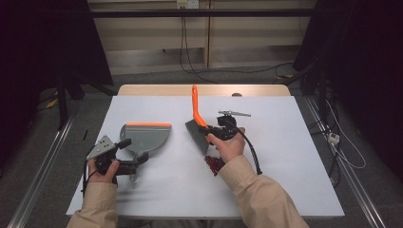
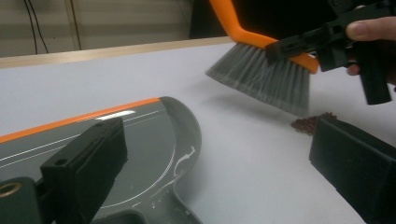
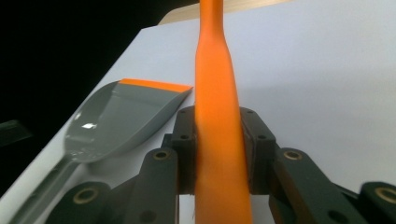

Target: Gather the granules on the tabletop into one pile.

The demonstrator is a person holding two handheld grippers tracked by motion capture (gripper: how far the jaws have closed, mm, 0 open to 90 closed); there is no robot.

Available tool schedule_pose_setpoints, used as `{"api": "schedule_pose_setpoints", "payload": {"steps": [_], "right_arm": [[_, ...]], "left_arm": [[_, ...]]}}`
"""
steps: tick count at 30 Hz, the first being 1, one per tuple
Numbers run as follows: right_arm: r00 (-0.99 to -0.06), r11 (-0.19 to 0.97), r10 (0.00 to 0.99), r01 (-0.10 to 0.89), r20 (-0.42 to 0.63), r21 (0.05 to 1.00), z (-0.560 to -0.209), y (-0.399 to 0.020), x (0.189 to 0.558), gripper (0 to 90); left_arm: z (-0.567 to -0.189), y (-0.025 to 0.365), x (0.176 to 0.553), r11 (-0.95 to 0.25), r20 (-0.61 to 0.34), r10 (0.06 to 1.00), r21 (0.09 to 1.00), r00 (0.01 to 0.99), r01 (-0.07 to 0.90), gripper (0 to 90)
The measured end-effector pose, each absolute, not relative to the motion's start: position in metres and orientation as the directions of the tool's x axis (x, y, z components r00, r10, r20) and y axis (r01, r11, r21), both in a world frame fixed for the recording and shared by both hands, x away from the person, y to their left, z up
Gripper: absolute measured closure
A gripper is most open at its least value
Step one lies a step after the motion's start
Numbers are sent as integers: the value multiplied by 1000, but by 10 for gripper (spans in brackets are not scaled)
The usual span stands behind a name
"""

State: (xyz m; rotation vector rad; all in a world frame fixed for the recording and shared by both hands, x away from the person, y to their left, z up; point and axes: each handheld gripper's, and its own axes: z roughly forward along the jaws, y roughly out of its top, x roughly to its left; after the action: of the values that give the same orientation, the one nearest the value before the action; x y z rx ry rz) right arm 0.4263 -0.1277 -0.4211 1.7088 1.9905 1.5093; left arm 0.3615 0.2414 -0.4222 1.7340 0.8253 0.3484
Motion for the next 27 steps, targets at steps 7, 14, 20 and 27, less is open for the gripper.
{"api": "schedule_pose_setpoints", "payload": {"steps": [7,14,20,27], "right_arm": [[-332,-143,792,715,512,685,-435,-122,439,713],[-350,-89,808,723,474,685,-437,-127,432,713],[-336,-110,804,727,491,677,-439,-137,425,713],[-336,-113,803,726,493,678,-438,-144,418,713]], "left_arm": [[-422,243,362,-123,-175,684,929,708,349,40],[-422,242,362,-129,-171,682,929,711,347,39],[-422,242,361,-129,-171,683,929,710,347,40],[-422,242,361,-128,-173,682,928,711,349,40]]}}
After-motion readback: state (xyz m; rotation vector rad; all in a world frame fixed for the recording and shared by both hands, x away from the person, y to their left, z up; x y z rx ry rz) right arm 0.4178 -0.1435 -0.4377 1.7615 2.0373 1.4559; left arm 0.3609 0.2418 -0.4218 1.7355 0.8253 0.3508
